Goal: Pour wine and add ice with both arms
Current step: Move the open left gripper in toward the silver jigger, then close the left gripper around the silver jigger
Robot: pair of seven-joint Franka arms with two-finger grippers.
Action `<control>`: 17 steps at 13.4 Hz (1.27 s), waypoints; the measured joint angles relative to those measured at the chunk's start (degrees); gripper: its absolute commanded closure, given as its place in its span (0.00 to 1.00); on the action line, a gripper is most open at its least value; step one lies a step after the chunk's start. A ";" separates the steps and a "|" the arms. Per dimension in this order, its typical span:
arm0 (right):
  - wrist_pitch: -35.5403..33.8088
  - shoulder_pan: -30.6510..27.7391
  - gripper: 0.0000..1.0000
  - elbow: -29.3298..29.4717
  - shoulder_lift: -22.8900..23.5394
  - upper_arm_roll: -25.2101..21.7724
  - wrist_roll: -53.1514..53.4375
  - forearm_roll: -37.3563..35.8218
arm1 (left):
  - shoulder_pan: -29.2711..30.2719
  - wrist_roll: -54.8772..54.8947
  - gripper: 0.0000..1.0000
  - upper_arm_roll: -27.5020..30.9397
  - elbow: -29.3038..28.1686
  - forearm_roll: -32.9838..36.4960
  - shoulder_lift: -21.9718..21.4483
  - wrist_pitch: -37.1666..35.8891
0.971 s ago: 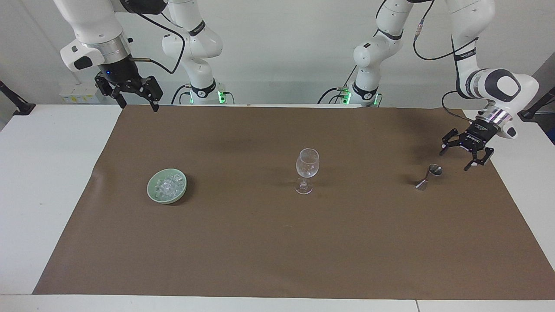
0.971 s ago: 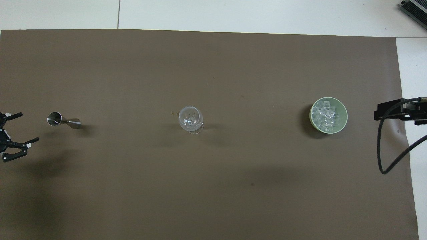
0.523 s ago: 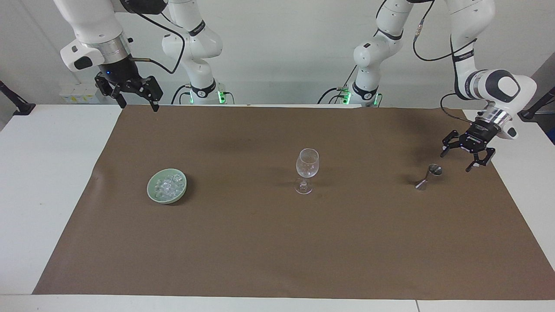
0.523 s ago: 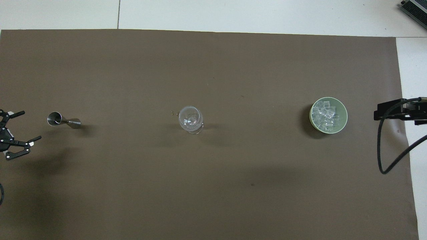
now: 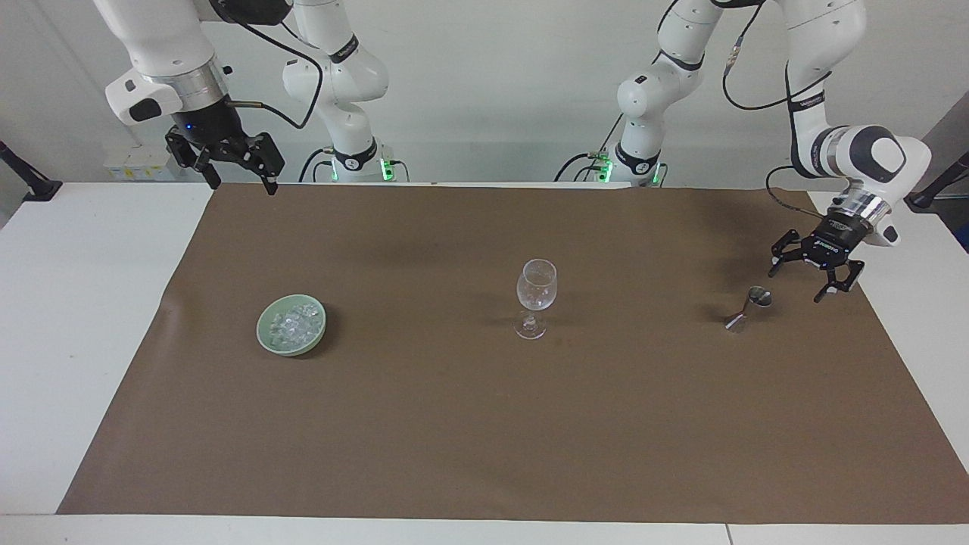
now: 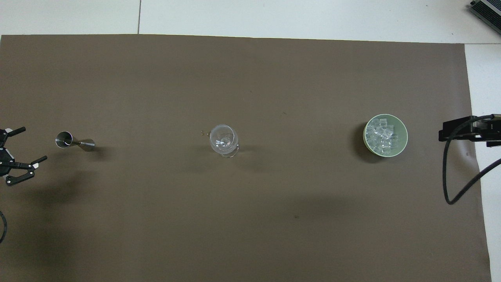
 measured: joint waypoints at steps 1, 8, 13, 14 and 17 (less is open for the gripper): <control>0.00 0.00 0.00 0.00 0.00 0.00 0.00 0.00 | 0.10 0.01 0.00 0.00 0.00 -0.70 0.71 -0.33; 0.00 0.00 0.00 0.00 0.00 0.00 0.00 0.00 | 0.18 0.08 0.00 0.00 0.01 -5.05 4.79 -2.66; 0.00 0.00 0.00 0.00 0.00 0.00 0.00 0.00 | 0.19 0.09 0.00 0.00 0.00 -5.56 6.22 -3.91; 0.00 0.00 0.00 0.00 0.00 0.00 0.00 0.00 | 0.20 0.09 0.00 0.00 -0.02 -5.66 6.29 -3.92; 0.00 0.00 0.00 0.00 0.00 0.00 0.00 0.00 | 0.20 1.00 0.00 0.00 -0.65 -5.80 6.35 -4.06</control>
